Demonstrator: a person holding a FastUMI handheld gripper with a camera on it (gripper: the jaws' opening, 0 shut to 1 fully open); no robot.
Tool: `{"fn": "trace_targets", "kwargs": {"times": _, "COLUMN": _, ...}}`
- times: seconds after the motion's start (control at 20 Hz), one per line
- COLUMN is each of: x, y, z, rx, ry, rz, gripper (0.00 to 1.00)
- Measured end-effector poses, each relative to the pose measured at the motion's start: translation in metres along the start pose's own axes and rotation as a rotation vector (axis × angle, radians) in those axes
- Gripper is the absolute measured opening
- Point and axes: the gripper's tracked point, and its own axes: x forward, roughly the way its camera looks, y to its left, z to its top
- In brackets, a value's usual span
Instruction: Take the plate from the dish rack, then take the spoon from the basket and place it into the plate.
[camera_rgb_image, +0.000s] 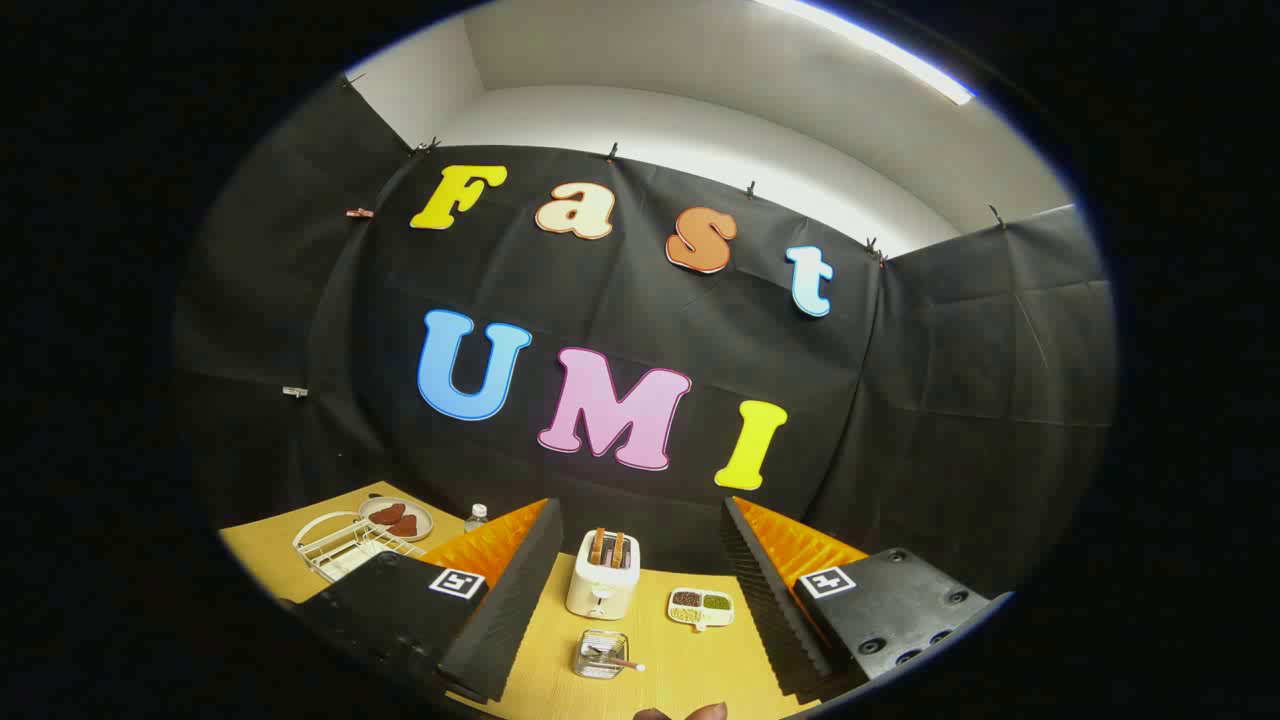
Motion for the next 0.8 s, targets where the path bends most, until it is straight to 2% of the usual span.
{"fn": "trace_targets", "kwargs": {"times": 0.8, "x": -0.003, "y": 0.020, "z": 0.006, "rx": -0.019, "ry": 0.002, "rz": 0.038, "gripper": 0.98}}
